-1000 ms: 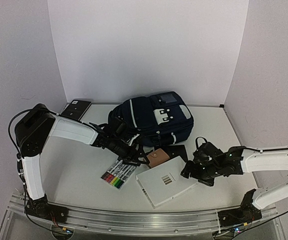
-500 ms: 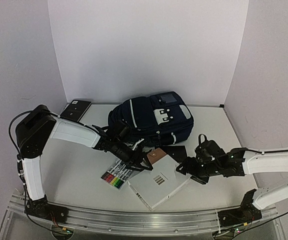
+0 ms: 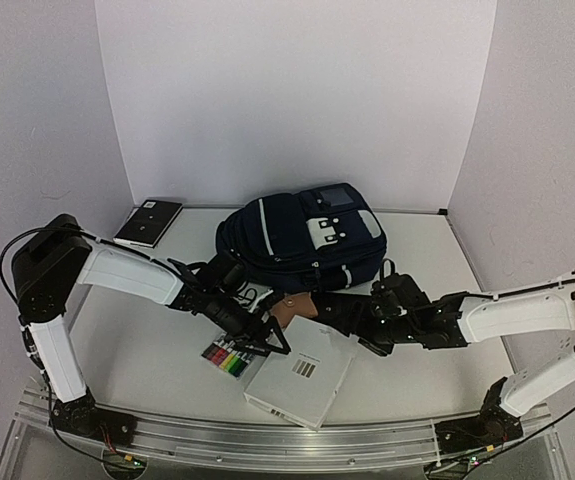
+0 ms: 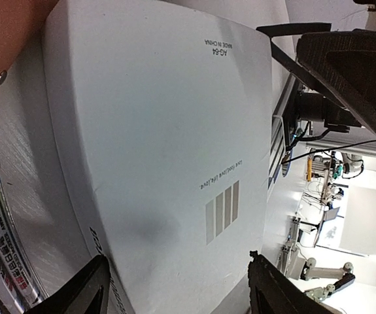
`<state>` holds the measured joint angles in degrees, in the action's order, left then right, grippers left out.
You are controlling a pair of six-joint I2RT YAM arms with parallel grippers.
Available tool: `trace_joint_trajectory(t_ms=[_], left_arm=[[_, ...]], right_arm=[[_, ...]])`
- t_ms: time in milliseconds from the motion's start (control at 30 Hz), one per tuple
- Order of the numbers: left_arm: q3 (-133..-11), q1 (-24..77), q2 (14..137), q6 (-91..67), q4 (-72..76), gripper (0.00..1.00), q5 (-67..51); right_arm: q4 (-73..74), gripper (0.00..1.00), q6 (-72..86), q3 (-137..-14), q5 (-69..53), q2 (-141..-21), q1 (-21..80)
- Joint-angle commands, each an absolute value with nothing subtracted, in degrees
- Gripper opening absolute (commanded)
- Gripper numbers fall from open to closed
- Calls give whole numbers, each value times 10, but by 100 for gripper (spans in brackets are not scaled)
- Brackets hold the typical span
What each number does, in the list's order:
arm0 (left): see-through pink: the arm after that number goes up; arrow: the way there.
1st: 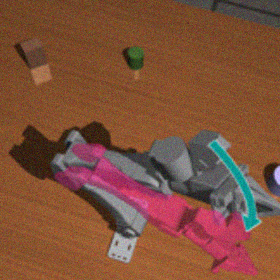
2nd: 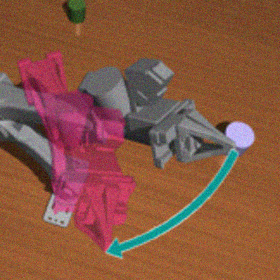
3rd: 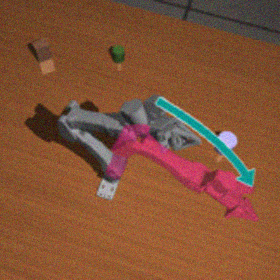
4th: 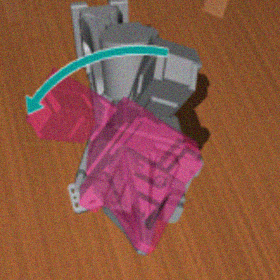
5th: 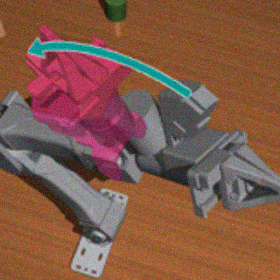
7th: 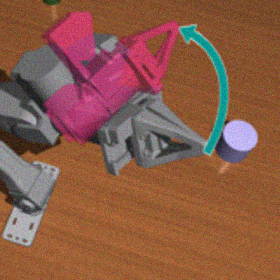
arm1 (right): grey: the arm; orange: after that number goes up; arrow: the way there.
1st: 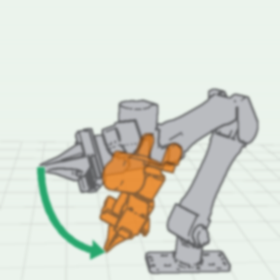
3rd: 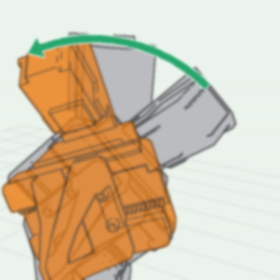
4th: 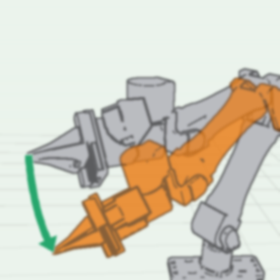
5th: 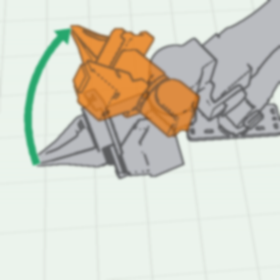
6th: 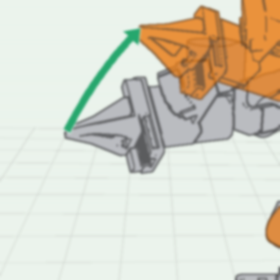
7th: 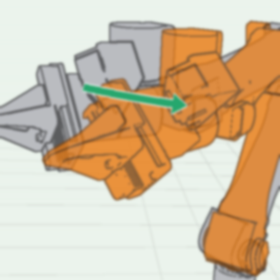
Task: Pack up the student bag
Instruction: Pick up the book from the center of the board.
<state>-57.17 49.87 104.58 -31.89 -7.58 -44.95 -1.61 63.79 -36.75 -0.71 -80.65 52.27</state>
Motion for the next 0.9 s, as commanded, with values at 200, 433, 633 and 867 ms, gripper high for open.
trace_joint_trajectory(t_ms=[200,433,633,867], left_arm=[[-580,501,1036,-338,-96,70,-389],[-580,502,1049,-346,-93,63,-402],[-569,504,1062,-369,-66,63,-427],[-559,505,1062,-388,-40,50,-438]], right_arm=[[20,83,630,-314,-59,-756,526],[-66,76,643,-299,-129,-800,536],[-123,61,662,-297,-141,-824,544],[-163,48,687,-286,-142,-810,546]])
